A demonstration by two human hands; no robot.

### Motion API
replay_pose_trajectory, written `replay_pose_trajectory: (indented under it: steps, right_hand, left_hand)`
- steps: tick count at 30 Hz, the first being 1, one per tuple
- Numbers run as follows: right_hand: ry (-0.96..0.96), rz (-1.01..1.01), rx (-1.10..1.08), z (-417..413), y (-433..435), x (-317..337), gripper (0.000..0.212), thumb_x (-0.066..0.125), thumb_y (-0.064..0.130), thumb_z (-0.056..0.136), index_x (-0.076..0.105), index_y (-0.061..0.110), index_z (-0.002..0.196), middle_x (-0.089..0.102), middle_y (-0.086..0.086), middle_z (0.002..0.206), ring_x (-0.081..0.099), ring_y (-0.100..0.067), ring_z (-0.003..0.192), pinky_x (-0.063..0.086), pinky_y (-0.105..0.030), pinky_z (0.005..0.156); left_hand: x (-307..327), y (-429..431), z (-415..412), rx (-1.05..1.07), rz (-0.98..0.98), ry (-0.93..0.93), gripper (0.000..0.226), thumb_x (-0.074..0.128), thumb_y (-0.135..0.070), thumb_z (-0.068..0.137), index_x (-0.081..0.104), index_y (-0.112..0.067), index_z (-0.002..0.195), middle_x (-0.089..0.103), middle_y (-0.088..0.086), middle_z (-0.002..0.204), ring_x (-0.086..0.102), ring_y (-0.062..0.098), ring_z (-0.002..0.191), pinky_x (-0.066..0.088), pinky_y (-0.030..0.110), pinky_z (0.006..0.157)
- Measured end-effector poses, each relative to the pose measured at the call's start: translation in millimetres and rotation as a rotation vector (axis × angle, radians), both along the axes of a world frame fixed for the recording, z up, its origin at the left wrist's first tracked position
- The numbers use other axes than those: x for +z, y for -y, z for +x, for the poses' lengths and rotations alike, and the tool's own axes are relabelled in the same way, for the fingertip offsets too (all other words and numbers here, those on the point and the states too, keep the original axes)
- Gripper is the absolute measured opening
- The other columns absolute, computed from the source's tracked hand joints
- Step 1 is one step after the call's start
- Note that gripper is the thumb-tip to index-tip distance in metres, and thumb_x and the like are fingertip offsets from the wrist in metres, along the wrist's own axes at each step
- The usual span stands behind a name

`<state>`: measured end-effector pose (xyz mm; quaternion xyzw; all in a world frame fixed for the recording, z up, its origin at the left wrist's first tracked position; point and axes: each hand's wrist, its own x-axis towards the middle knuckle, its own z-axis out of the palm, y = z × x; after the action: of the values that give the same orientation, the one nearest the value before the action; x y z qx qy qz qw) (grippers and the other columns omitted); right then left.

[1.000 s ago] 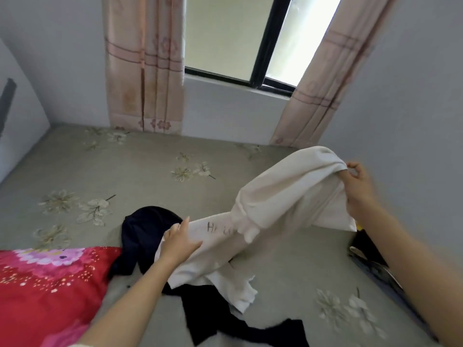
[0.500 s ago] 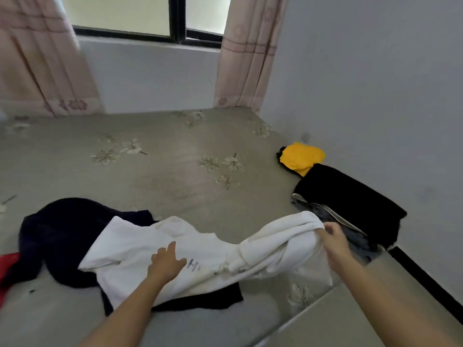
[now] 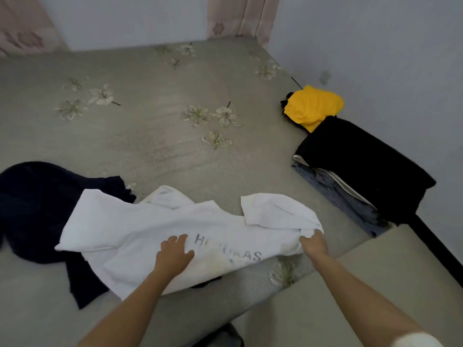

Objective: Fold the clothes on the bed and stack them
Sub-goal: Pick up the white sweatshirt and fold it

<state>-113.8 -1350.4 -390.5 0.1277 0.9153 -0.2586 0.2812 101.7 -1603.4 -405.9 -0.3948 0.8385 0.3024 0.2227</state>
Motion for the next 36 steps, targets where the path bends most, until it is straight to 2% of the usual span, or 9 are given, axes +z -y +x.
replay_pose_trajectory:
  steps: [10,15,18,20,22,24,29,33,36]
  right_hand:
    - [0.009,0.226,0.671,-31.2,70.9,-74.1,0.06,0.052,0.029,0.091,0.024,0.02,0.144,0.026,-0.01,0.148,0.03,-0.028,0.133,0.031,-0.037,0.106]
    - [-0.006,0.444,0.802,-28.6,82.5,-126.9,0.069,0.051,0.035,0.091,0.012,0.02,0.146,0.017,-0.014,0.15,0.032,-0.03,0.13,0.035,-0.039,0.101]
    - [-0.204,0.5,0.811,-28.8,94.6,-142.9,0.054,0.084,0.025,0.058,0.064,0.01,0.106,0.06,-0.02,0.1,0.061,-0.032,0.08,0.049,-0.037,0.06]
    - [-0.285,0.481,0.802,-37.4,98.2,-140.6,0.037,0.09,0.014,0.04,0.066,0.009,0.068,0.059,-0.016,0.066,0.057,-0.031,0.056,0.044,-0.031,0.048]
    - [-0.298,0.439,0.712,-56.9,94.8,-125.3,0.026,0.082,0.012,0.058,0.065,0.004,0.076,0.06,-0.02,0.077,0.058,-0.036,0.072,0.043,-0.038,0.061]
    - [-0.306,0.448,0.423,-89.0,78.7,-103.4,0.027,0.058,0.017,0.085,0.059,-0.002,0.105,0.056,-0.025,0.108,0.05,-0.04,0.104,0.039,-0.045,0.083]
    - [-0.485,0.566,-0.034,-156.0,-2.1,-52.9,0.05,0.047,0.027,0.094,0.039,-0.008,0.129,0.038,-0.029,0.134,0.035,-0.043,0.125,0.03,-0.054,0.098]
    - [-0.552,0.458,0.312,-142.4,-4.7,-67.2,0.058,0.055,0.025,0.082,0.043,-0.008,0.128,0.038,-0.033,0.137,0.034,-0.048,0.128,0.03,-0.056,0.096]
    - [-0.323,0.306,0.68,-126.3,31.5,-94.2,0.043,0.058,0.016,0.086,0.051,-0.005,0.124,0.044,-0.027,0.134,0.037,-0.042,0.128,0.034,-0.047,0.095]
  left_hand:
    - [-71.1,50.7,-111.8,-0.089,-0.161,-0.04,0.062,0.05,-0.035,0.091,0.027,-0.011,0.143,0.027,0.013,0.15,0.025,0.028,0.138,0.027,0.041,0.11]
    - [-100.1,59.4,-127.2,-0.046,-0.102,0.015,0.059,0.05,-0.033,0.09,0.03,-0.015,0.142,0.046,0.009,0.139,0.042,0.027,0.128,0.032,0.041,0.105]
    - [-102.5,65.0,-124.8,-0.103,-0.115,0.074,0.031,0.048,-0.032,0.09,0.056,-0.02,0.118,0.062,0.005,0.117,0.053,0.025,0.113,0.035,0.036,0.093]
    - [-100.9,67.3,-120.3,-0.12,-0.134,0.026,0.016,0.049,-0.029,0.089,0.06,-0.019,0.082,0.065,0.004,0.092,0.06,0.026,0.096,0.036,0.033,0.079]
    - [-95.3,69.8,-116.9,-0.07,-0.132,-0.059,0.021,0.053,-0.024,0.086,0.056,-0.015,0.067,0.061,0.007,0.079,0.06,0.03,0.086,0.037,0.032,0.07]
    - [-85.3,73.5,-116.0,0.032,-0.159,-0.155,0.016,0.057,-0.019,0.084,0.065,-0.007,0.075,0.062,0.012,0.088,0.059,0.033,0.089,0.041,0.036,0.071]
    - [-59.6,74.3,-110.2,0.178,-0.143,-0.314,0.016,0.05,-0.012,0.091,0.061,-0.001,0.093,0.066,0.019,0.088,0.055,0.03,0.074,0.036,0.033,0.068]
    - [-53.9,67.2,-101.1,0.221,-0.157,-0.328,0.015,0.048,-0.015,0.093,0.058,-0.003,0.092,0.065,0.018,0.083,0.059,0.036,0.075,0.038,0.035,0.069]
    - [-49.1,61.2,-96.2,0.254,-0.156,-0.294,0.016,0.049,-0.015,0.093,0.057,-0.002,0.096,0.065,0.019,0.083,0.06,0.038,0.08,0.04,0.036,0.073]
